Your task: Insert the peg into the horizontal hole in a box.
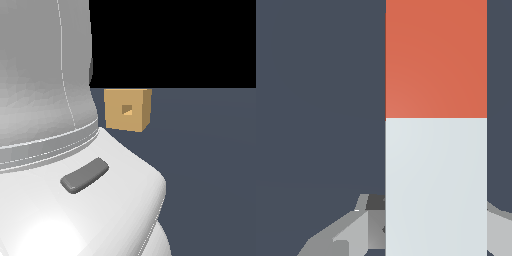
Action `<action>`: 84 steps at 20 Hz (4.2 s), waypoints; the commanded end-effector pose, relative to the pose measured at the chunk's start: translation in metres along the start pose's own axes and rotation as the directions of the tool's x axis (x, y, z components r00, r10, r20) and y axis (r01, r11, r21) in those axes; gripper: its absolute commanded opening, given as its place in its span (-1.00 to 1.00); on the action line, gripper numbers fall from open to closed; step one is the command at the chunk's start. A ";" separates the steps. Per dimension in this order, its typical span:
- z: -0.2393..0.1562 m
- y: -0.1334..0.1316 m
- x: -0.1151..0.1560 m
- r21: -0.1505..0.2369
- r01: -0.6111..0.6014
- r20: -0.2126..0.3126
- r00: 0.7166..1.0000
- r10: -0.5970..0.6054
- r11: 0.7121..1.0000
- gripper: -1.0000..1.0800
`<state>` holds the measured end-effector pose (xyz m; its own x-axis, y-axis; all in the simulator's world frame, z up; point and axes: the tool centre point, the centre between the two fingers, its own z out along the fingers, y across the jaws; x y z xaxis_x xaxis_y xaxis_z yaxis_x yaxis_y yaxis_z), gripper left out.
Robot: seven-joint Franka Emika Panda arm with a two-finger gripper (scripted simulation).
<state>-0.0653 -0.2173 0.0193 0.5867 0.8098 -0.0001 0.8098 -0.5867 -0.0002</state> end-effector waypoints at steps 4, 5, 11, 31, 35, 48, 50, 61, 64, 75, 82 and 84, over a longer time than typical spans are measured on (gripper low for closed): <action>0.000 0.000 0.000 0.000 0.000 0.000 1.000 0.000 1.000 -1.00; 0.000 0.000 0.000 0.000 0.000 0.000 1.000 0.000 1.000 -1.00; -0.001 -0.003 0.006 0.000 0.005 0.000 1.000 -0.005 1.000 -1.00; -0.051 -0.123 0.187 -0.001 0.169 0.001 0.986 -0.169 0.986 -1.00; -0.062 -0.153 0.226 -0.001 0.205 0.001 0.979 -0.205 0.979 -1.00; -0.078 -0.195 0.278 0.000 0.254 0.000 0.967 -0.254 0.967 -1.00; -0.078 -0.195 0.278 0.000 0.254 0.000 0.967 -0.254 0.967 -1.00; -0.078 -0.194 0.280 0.001 0.256 0.000 0.967 -0.256 0.967 -1.00; -0.078 -0.196 0.287 0.001 0.256 0.000 0.967 -0.256 0.967 -1.00; -0.079 -0.213 0.350 0.000 0.255 -0.001 0.967 -0.255 0.967 -1.00; -0.079 -0.219 0.374 -0.001 0.256 -0.001 0.967 -0.256 0.967 -1.00; -0.079 -0.219 0.376 -0.001 0.256 -0.001 0.967 -0.256 0.967 -1.00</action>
<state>-0.0270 0.2089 0.0971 0.3615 0.9323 -0.0070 0.9323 -0.3616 -0.0064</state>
